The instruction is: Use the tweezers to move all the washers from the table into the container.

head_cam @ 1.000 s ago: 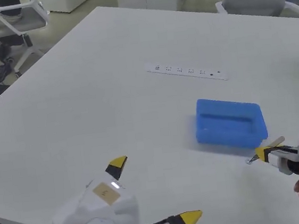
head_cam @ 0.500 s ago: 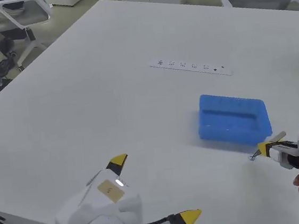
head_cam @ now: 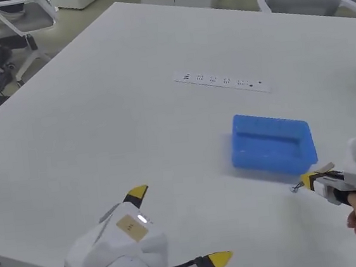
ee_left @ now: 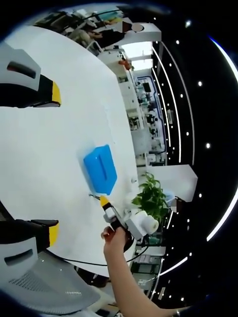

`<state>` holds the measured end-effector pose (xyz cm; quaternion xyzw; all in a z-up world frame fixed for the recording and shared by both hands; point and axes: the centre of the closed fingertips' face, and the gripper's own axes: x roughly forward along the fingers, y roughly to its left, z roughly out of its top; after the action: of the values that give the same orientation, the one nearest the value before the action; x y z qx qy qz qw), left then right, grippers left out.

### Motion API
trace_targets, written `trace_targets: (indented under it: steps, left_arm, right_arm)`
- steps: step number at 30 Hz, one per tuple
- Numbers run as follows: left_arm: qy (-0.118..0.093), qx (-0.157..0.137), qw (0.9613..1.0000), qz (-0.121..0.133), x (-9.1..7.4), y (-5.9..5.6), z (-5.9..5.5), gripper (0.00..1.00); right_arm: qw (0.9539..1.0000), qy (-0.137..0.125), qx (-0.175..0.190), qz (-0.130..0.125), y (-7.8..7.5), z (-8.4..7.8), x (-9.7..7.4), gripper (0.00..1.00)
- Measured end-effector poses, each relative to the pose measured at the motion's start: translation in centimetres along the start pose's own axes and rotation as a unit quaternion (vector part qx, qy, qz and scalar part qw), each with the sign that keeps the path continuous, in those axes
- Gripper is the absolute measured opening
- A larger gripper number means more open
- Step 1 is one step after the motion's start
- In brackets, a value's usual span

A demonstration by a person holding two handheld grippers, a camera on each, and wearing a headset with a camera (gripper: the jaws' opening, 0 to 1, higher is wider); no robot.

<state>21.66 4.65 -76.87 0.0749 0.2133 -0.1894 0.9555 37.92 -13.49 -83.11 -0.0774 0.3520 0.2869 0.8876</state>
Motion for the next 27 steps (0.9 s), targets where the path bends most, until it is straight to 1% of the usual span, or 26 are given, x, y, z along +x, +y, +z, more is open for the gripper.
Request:
trace_targets:
  steps: [3, 9, 12, 16, 17, 20, 23, 25, 27]
  left_arm:
    - [-0.001, 0.001, 1.0, 0.0, 0.0, 0.0, 0.0, 0.97]
    - [-0.004, 0.002, 1.0, 0.002, -0.1, 0.1, 0.1, 0.96]
    - [-0.002, 0.003, 1.0, 0.0, -0.1, 0.0, 0.0, 0.96]
    - [0.001, 0.002, 1.0, -0.001, 0.0, 0.0, -0.1, 0.96]
    - [0.002, 0.002, 1.0, -0.001, 0.0, 0.0, -0.1, 0.95]
    - [0.005, 0.005, 1.0, 0.0, 0.0, 0.0, -0.2, 0.95]
    - [0.009, 0.006, 0.9999, 0.0, 0.1, -0.1, -0.3, 0.95]
    - [0.013, 0.01, 0.9999, 0.002, 0.1, 0.0, -0.5, 0.94]
    - [0.02, 0.013, 0.9997, 0.004, 0.2, 0.0, -0.7, 0.93]
  right_arm:
    - [1.0, 0.006, -0.005, -0.003, -0.1, 0.1, 0.2, 0.02]
    - [0.9992, 0.026, -0.03, -0.003, 0.3, 0.3, 0.3, 0.02]
    - [0.9992, 0.029, -0.026, -0.004, 0.4, 0.1, 0.2, 0.02]
    - [0.9995, 0.028, -0.016, 0.002, 0.6, 0.0, -0.1, 0.02]
    - [0.9996, 0.026, -0.011, 0.009, 0.8, 0.0, -0.2, 0.02]
    - [0.9996, 0.022, -0.007, 0.016, 0.8, 0.4, -0.5, 0.02]
    - [0.9997, 0.015, -0.009, 0.018, 0.9, 1.0, -0.9, 0.02]
    - [0.9997, 0.01, -0.008, 0.022, 1.0, 1.4, -1.1, 0.02]
    - [0.9997, 0.002, -0.011, 0.021, 1.0, 2.0, -1.3, 0.02]
